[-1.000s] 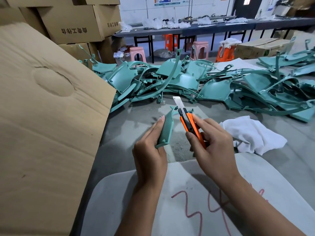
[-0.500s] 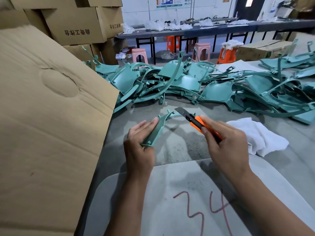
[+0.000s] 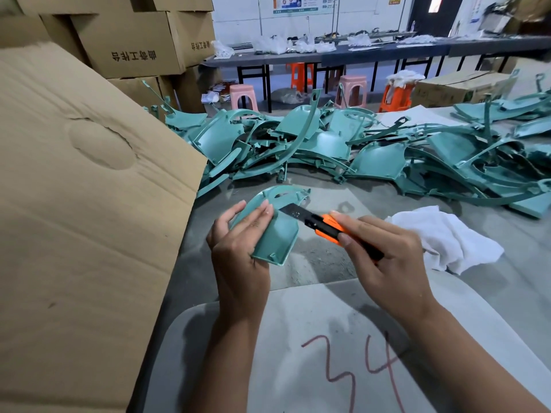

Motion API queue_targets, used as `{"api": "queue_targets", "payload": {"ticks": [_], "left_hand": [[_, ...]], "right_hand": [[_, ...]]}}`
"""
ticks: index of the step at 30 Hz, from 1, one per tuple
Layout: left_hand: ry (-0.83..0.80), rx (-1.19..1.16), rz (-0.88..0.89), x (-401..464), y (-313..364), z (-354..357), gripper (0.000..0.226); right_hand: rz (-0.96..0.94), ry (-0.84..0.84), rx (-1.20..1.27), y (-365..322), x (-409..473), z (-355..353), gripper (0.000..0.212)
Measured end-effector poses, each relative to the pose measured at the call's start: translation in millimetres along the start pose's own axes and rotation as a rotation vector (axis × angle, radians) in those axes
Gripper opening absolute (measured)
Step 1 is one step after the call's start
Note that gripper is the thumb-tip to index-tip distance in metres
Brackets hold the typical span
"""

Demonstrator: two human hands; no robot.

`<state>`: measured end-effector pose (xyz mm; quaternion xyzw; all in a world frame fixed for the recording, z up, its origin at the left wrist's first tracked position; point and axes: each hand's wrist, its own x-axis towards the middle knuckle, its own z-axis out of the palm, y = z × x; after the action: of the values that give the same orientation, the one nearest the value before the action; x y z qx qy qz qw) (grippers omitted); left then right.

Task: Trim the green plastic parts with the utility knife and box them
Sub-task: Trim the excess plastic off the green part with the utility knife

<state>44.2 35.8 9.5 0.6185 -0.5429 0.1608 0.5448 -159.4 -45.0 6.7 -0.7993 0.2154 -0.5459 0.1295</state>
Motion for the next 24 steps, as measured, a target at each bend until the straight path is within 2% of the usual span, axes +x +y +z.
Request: {"api": "queue_targets", "payload": {"ticks": [5,7,10,15,17,20,24], "left_hand": [[0.018,-0.002,0.000,0.2,0.3,-3.3,0.032],[0.011,-0.006,0.008,0.4,1.7,-1.8,0.033],[0.010,-0.010,0.001,-0.2,0.3,-1.4,0.035],[0.026,-0.020,-0.010,-0.6,-1.2,-1.4,0.038],[0.018,-0.020,0.003,-0.4,0.4,0.3,0.038],[0.016,-0.017,-0.006,-0.9,-1.9,1.0,0.038],[0.041,-0.039,-0.010,-1.6,-5.6,0.1,0.043]], "right_hand": [[0.116,0.084,-0.147,9.1,1.5,-2.4,0.033],[0.067,0.067,-0.064,7.5,1.2,-7.6,0.032],[0.024,-0.049,0.081,1.5,0.2,-4.1,0.032],[0.116,0.050,-0.149,9.7,2.0,-3.3,0.031],[0.069,0.055,-0.085,8.2,0.9,-6.5,0.030],[0.002,-0.030,0.051,2.1,-0.6,-2.2,0.031],[0.092,0.051,-0.173,9.6,1.6,-1.6,0.032]]}}
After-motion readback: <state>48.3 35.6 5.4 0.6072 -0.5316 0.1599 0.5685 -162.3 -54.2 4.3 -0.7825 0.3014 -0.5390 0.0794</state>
